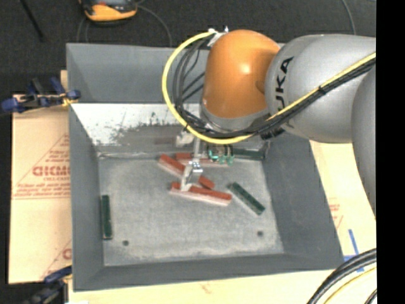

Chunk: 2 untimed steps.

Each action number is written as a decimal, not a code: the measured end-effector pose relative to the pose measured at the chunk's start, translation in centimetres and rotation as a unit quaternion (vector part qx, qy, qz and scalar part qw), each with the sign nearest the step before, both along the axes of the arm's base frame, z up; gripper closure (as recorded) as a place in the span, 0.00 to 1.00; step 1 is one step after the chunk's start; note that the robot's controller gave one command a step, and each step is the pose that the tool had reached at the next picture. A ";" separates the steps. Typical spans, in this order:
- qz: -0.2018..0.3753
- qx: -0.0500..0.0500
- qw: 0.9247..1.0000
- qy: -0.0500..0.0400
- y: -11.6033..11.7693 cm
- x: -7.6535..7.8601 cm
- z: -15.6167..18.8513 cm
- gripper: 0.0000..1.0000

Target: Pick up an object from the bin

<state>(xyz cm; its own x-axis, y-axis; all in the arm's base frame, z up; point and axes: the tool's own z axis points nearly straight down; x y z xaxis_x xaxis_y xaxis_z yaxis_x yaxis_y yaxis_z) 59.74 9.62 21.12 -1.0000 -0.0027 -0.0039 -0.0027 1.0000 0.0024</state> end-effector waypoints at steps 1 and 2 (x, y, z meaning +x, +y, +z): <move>-0.012 0.001 1.000 -0.004 -0.9 -0.5 -4.3 0.00; -0.036 0.001 0.999 0.003 -2.8 -1.0 -12.8 1.00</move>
Offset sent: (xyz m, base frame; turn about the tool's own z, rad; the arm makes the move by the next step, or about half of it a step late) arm -0.0123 -0.0294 -0.1356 0.0766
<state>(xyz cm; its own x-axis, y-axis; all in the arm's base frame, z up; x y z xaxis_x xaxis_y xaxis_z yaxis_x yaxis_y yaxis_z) 58.76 6.82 8.28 -0.9976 0.0694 0.0025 0.0694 0.9976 0.0040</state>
